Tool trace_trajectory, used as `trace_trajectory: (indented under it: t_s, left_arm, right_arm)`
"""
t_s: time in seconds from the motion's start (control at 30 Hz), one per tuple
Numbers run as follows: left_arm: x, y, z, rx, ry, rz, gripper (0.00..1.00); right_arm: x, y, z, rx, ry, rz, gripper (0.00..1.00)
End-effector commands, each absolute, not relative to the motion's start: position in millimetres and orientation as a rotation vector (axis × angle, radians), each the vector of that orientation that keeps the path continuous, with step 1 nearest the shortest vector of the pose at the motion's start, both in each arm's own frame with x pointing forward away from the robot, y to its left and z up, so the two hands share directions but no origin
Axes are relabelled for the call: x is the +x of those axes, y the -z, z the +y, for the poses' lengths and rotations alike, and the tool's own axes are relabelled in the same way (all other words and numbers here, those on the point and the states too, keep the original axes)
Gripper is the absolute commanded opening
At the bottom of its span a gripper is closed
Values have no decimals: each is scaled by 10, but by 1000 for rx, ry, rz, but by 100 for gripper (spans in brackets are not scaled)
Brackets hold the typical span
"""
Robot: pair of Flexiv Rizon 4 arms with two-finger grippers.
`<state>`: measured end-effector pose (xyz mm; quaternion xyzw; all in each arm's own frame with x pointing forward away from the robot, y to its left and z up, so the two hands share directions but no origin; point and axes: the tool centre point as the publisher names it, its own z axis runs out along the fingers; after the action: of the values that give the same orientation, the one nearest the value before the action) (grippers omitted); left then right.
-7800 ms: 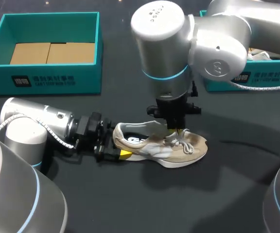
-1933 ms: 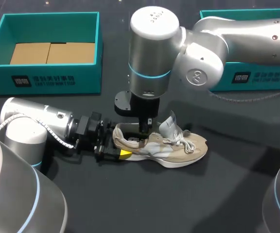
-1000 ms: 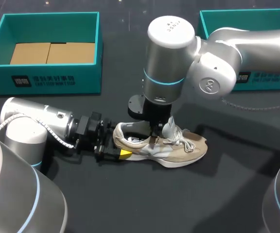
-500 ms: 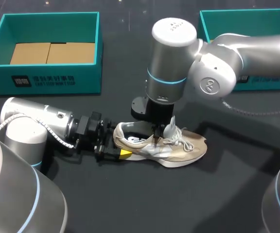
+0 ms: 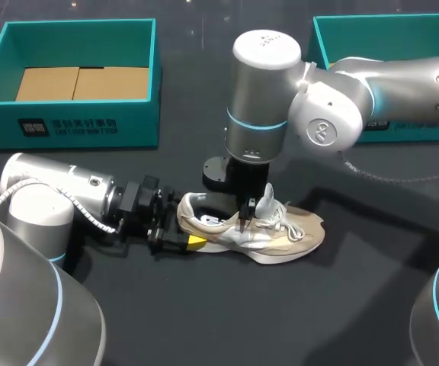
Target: Take the shoe out of the shoebox, open the shoe tongue, remove and reinsert the insole, then place the shoe into the shoebox
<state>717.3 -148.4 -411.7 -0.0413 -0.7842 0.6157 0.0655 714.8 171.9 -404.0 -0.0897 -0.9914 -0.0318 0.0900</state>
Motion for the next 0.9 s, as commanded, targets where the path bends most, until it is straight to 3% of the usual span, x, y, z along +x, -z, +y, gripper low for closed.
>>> trace_trajectory:
  t_s: [0.03,0.9]
  left_arm:
    - [7186,4133,-1483,-124,-1858,-2365,0]
    - [7186,4133,-1483,-124,-1858,-2365,0]
  right_arm:
    - [7027,4127,1752,-263,96,-2958,0]
    - [7158,3688,1602,-95,549,-2975,0]
